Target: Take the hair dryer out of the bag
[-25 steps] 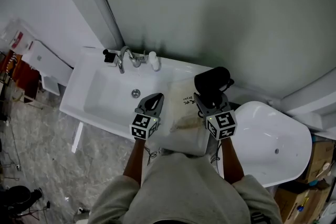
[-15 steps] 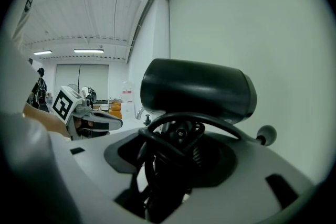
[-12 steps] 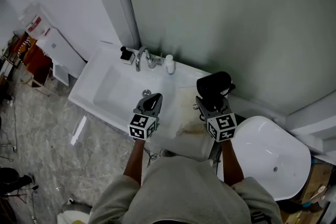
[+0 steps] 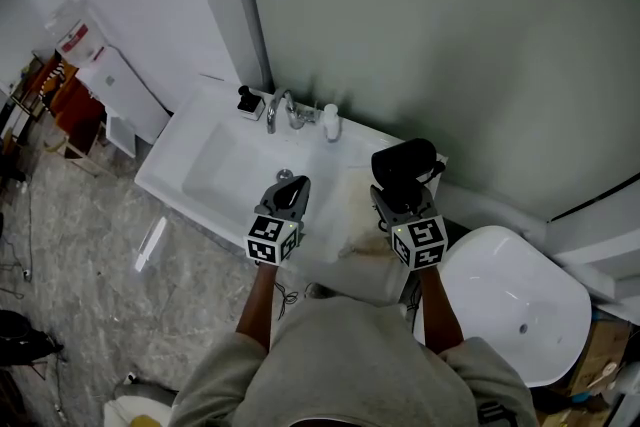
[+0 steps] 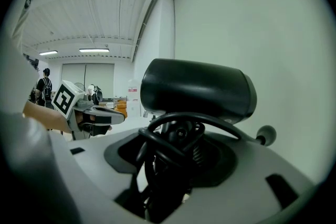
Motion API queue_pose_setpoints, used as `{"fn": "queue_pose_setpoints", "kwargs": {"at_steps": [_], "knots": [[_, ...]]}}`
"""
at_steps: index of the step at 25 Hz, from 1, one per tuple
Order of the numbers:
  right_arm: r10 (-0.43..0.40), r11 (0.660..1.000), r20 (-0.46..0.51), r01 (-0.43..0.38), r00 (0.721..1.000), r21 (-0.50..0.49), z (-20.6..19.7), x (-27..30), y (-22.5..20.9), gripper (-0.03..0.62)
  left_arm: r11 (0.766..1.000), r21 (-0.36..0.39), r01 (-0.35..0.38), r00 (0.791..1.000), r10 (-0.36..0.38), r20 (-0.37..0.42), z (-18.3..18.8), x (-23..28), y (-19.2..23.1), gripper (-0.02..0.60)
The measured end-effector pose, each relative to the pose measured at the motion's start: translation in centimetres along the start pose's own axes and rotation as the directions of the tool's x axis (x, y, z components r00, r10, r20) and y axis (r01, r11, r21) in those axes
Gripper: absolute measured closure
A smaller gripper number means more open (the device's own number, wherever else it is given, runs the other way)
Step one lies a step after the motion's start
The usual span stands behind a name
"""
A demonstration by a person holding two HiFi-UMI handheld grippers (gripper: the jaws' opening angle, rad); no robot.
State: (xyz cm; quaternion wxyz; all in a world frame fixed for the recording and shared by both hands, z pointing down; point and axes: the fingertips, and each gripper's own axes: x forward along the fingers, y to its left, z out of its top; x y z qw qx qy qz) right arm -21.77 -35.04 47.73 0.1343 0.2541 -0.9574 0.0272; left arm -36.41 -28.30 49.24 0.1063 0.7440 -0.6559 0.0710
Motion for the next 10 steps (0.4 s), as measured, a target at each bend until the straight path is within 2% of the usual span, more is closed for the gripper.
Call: {"fn": "queue_pose_setpoints", "kwargs": {"at_steps": [10], "knots": [[-0.003,1.0,-0.002,0.003,1.0,-0.012,-0.36,-0.44,0.58,0.352,1.0,0.015,0.016,1.0,-0.016,-0.004,-0.04,-0.05,-0.83,0.565]]}}
